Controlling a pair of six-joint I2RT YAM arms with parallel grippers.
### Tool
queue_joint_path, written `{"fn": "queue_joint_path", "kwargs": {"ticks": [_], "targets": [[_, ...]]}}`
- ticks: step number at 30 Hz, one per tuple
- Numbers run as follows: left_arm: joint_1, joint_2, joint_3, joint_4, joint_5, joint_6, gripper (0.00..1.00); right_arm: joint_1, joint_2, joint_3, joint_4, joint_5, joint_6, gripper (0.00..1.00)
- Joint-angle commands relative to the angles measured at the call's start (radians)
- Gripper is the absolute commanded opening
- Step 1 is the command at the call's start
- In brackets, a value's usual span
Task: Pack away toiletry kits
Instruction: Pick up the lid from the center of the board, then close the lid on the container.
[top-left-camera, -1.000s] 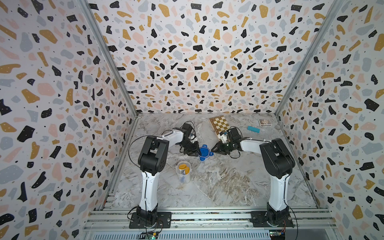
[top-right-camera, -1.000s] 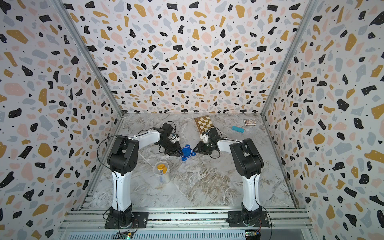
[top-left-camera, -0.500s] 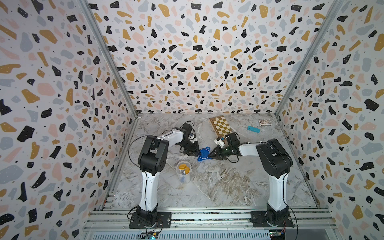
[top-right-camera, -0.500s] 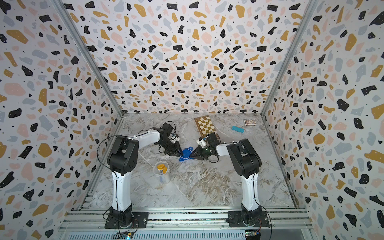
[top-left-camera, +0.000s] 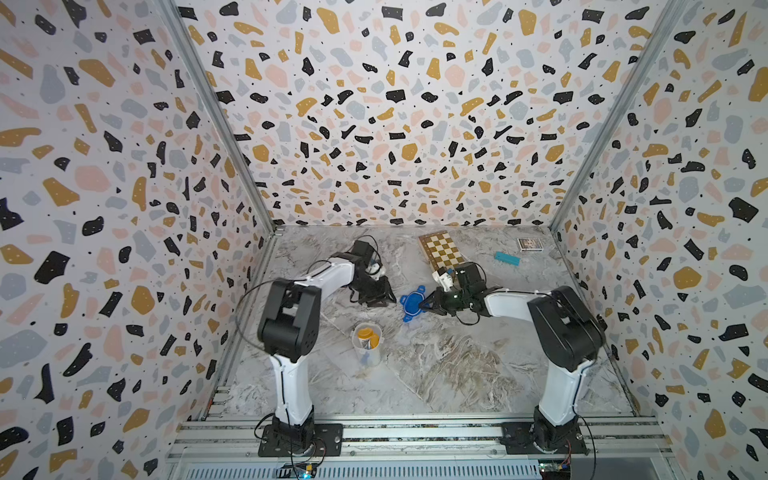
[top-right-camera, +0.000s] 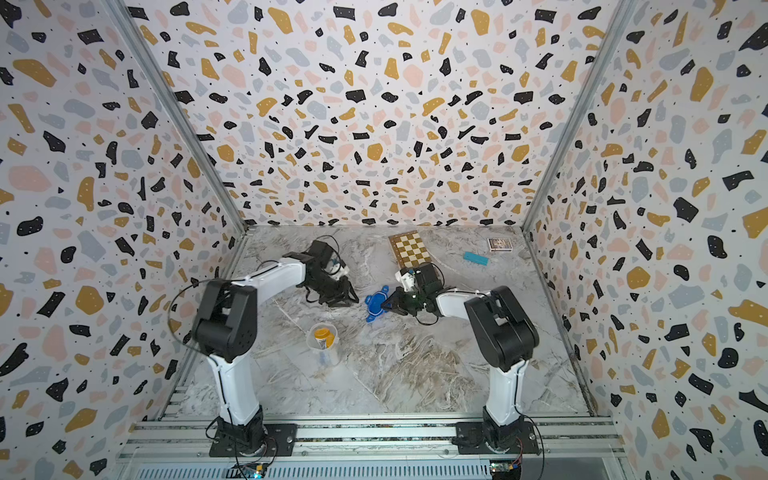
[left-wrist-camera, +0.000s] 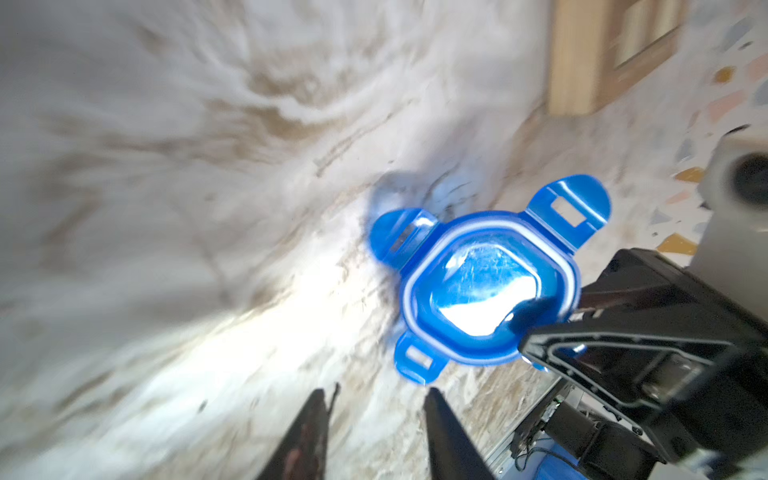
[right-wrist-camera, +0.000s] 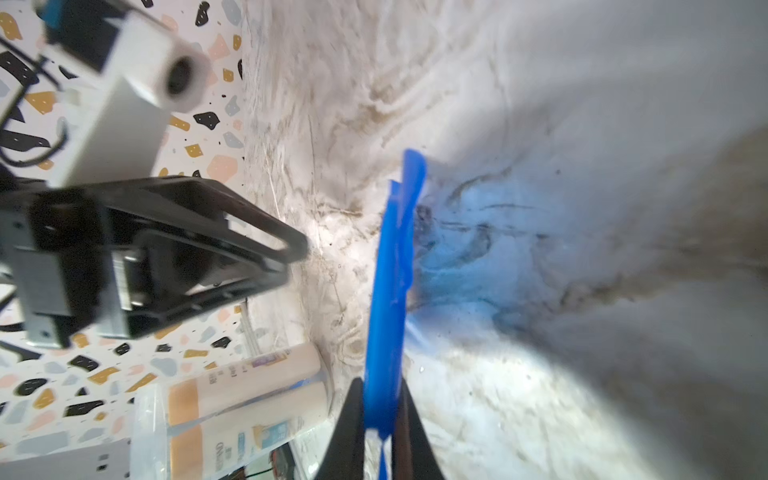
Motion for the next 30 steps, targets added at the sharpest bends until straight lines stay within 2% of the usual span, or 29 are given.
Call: {"fn": "queue_joint_path", "kwargs": {"ticks": [1, 3, 7, 9, 11, 13, 16, 20, 23, 30], "targets": [[0.084, -0.297, -0.013, -0.003, -0.074, -0.043, 0.48, 0.050, -0.236, 0.017, -0.168, 0.241, -0.300, 0.04], [0.128, -0.415, -0.067, -0.012, -0.071, -0.076, 0.51, 0.115, -0.343, 0.003, -0.188, 0.387, -0.441, 0.04], [0.189, -0.647, -0.258, -0.036, -0.116, -0.128, 0.47, 0.320, -0.537, -0.061, -0.100, 0.733, -0.796, 0.02], [0.202, -0.741, -0.349, -0.066, -0.156, -0.133, 0.42, 0.393, -0.599, -0.108, -0.013, 0.807, -0.947, 0.00], [0.209, -0.814, -0.421, -0.107, -0.211, -0.135, 0.33, 0.438, -0.626, -0.140, 0.051, 0.844, -1.047, 0.00], [0.210, -0.873, -0.497, -0.126, -0.251, -0.135, 0.31, 0.523, -0.627, -0.179, 0.139, 0.953, -1.214, 0.00], [0.211, -0.930, -0.613, -0.105, -0.235, -0.161, 0.30, 0.621, -0.588, -0.228, 0.276, 1.092, -1.467, 0.00], [0.211, -0.997, -0.748, 0.003, -0.163, -0.238, 0.30, 0.686, -0.513, -0.289, 0.449, 1.192, -1.716, 0.00], [0.211, -1.006, -0.773, 0.016, -0.145, -0.237, 0.33, 0.721, -0.483, -0.373, 0.601, 1.171, -1.917, 0.00], [0.215, -1.023, -0.810, 0.047, -0.124, -0.258, 0.33, 0.789, -0.402, -0.418, 0.771, 1.170, -2.131, 0.02]]}}
